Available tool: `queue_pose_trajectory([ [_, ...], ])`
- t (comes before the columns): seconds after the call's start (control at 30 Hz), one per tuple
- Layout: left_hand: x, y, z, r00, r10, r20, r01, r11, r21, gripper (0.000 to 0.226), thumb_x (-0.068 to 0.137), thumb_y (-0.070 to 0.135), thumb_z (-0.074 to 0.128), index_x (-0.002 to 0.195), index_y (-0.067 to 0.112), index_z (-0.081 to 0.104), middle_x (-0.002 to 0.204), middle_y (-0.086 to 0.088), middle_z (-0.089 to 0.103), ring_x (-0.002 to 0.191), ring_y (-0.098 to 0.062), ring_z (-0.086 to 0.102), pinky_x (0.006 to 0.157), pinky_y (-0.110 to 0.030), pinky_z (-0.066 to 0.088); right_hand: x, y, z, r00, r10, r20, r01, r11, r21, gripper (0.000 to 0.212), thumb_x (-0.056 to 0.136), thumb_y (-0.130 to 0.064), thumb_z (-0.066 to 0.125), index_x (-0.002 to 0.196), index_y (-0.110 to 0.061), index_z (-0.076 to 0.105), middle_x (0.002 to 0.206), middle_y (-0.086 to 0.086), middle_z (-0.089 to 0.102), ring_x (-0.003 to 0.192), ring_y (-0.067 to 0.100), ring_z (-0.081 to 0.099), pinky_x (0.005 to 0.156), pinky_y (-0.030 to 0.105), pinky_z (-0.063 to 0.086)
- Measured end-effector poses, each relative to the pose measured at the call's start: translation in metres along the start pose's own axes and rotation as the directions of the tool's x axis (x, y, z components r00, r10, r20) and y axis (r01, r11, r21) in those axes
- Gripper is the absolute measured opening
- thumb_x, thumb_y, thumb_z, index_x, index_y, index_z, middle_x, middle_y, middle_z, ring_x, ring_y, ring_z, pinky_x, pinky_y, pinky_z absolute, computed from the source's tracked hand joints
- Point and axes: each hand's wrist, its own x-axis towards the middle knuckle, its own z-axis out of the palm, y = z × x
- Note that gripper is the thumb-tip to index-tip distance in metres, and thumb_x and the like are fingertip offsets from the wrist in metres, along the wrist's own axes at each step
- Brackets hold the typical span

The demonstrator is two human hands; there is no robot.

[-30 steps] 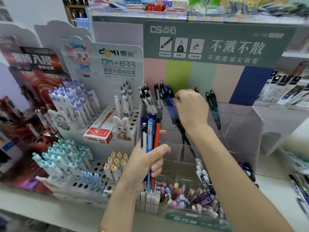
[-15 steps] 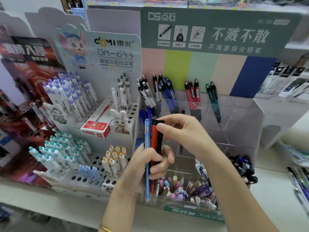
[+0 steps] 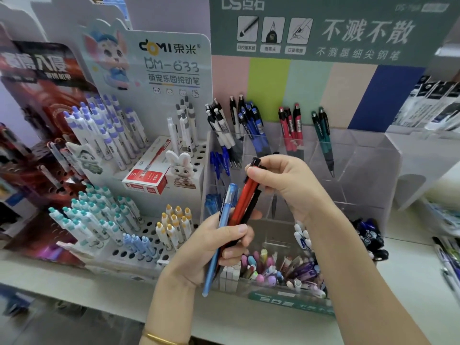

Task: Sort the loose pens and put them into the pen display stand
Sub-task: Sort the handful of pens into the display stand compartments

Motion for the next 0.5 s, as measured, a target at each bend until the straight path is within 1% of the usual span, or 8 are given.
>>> queue_pose_trajectory([
  [0.03,-0.002,0.000,-0.002,1.000,0.000,-0.006,0.000,1.000,0.014,0.051,0.085,0.014,0.062,0.128,-0.006,0.044,0.071,-0.003,0.053,0.045,-0.004,0.037,0.039,-0.014,0.027,0.001,0.000,-0.001,1.000,-0.004,-0.013,0.004,1.000,0.003,0.003,0.083,-0.016,0.070,0.083,-0.013,0.069,0.072,-0.003,0.069,0.063,0.005,0.061,0.060,0.021,0.044],
  [0.1,-0.006,0.000,-0.005,1.000,-0.001,-0.008,0.001,0.999,0.052,0.053,0.085,0.015,0.063,0.129,-0.006,0.042,0.070,-0.002,0.052,0.044,-0.004,0.036,0.039,-0.015,0.026,0.000,0.003,-0.001,0.998,0.009,0.062,-0.011,0.999,0.037,0.011,0.082,-0.019,0.070,0.086,-0.008,0.069,0.068,-0.001,0.065,0.057,0.008,0.055,0.054,0.019,0.042],
  [0.17,-0.009,0.000,-0.008,1.000,-0.015,-0.005,0.015,0.995,0.097,0.051,0.083,0.017,0.064,0.126,-0.003,0.045,0.068,-0.002,0.052,0.043,-0.004,0.036,0.039,-0.015,0.026,-0.002,0.008,0.001,0.979,0.051,0.196,-0.073,0.991,0.110,0.024,0.076,-0.025,0.071,0.088,-0.005,0.070,0.070,0.000,0.063,0.060,0.015,0.049,0.051,0.019,0.041],
  [0.23,-0.013,0.001,-0.010,0.999,-0.036,-0.031,0.040,0.989,0.142,0.050,0.081,0.019,0.067,0.122,-0.001,0.047,0.067,-0.002,0.051,0.043,-0.005,0.035,0.039,-0.014,0.029,-0.004,0.014,0.003,0.969,0.082,0.233,-0.114,0.986,0.125,0.030,0.069,-0.028,0.071,0.088,-0.004,0.070,0.075,0.004,0.065,0.067,0.022,0.049,0.053,0.019,0.044],
  [0.33,-0.018,0.001,-0.015,0.992,-0.055,-0.116,0.078,0.975,0.208,0.034,0.083,0.019,0.067,0.112,0.004,0.056,0.066,-0.001,0.049,0.044,-0.006,0.035,0.039,-0.015,0.030,-0.005,0.019,0.005,0.998,0.023,0.066,-0.033,0.988,0.153,0.034,0.070,-0.026,0.072,0.090,0.002,0.069,0.075,0.010,0.065,0.068,0.023,0.055,0.059,0.022,0.047],
  [0.4,-0.022,0.002,-0.020,0.977,-0.073,-0.199,0.121,0.963,0.240,0.025,0.085,0.017,0.066,0.106,0.006,0.059,0.064,0.000,0.048,0.044,-0.007,0.034,0.039,-0.015,0.028,-0.007,0.018,0.002,0.992,-0.056,-0.110,0.074,0.983,0.168,0.019,0.079,-0.018,0.071,0.087,-0.001,0.068,0.071,0.007,0.066,0.064,0.016,0.059,0.059,0.022,0.050],
  [0.43,-0.024,0.002,-0.022,0.966,-0.083,-0.244,0.145,0.958,0.249,0.028,0.086,0.018,0.068,0.108,0.004,0.058,0.063,0.000,0.047,0.044,-0.007,0.034,0.039,-0.016,0.027,-0.009,0.017,0.000,0.975,-0.094,-0.201,0.127,0.979,0.160,0.012,0.083,-0.015,0.069,0.085,-0.003,0.068,0.069,0.007,0.066,0.062,0.014,0.060,0.058,0.022,0.051],
  [0.5,-0.028,0.002,-0.027,0.948,-0.073,-0.310,0.161,0.950,0.267,0.038,0.083,0.021,0.064,0.114,0.000,0.055,0.060,0.002,0.044,0.045,-0.007,0.033,0.039,-0.017,0.028,-0.015,0.015,-0.003,0.923,-0.169,-0.344,0.218,0.970,0.108,0.010,0.087,-0.014,0.066,0.082,-0.006,0.067,0.067,0.006,0.066,0.058,0.014,0.061,0.055,0.023,0.053],
])
